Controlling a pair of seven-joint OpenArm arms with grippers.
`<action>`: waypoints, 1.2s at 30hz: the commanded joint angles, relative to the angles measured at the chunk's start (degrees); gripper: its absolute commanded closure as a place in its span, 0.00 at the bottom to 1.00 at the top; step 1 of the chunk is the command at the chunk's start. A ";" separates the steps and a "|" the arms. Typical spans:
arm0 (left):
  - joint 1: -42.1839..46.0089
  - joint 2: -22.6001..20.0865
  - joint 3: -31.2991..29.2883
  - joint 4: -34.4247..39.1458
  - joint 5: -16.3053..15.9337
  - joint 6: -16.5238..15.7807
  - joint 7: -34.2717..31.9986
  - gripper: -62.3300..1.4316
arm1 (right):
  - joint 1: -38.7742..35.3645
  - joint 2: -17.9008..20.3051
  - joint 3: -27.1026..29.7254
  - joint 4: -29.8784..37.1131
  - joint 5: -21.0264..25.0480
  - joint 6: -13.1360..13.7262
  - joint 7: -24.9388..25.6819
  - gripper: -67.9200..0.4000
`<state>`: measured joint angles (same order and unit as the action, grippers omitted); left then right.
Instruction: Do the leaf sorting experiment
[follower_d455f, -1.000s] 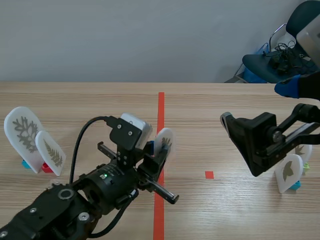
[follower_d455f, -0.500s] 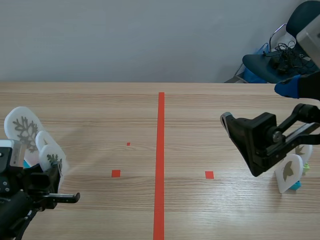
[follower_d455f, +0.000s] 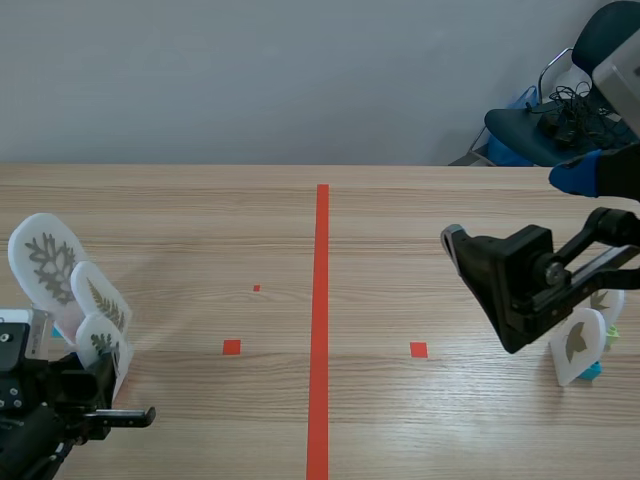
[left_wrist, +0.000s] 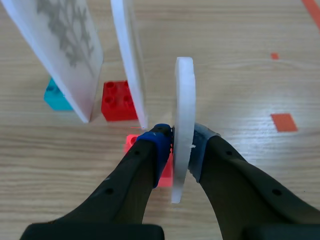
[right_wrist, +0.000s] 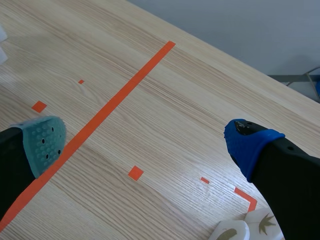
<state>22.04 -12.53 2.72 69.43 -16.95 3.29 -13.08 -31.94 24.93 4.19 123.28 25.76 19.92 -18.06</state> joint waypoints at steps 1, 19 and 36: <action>-0.94 0.13 0.13 -0.17 0.61 0.02 -2.27 0.82 | 0.52 0.15 0.37 0.09 0.39 -0.39 0.81 0.00; 0.37 -1.27 -2.43 4.24 5.68 6.64 -2.10 0.17 | 0.52 0.15 0.37 0.09 0.39 -0.39 0.79 0.00; 16.68 -6.54 -3.67 46.18 0.42 -8.24 11.41 0.00 | 0.50 0.15 2.82 0.17 0.44 -1.05 0.76 0.00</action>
<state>39.20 -19.35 -1.56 118.61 -16.16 -4.86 -1.63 -31.97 24.91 5.98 123.26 25.78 18.92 -18.06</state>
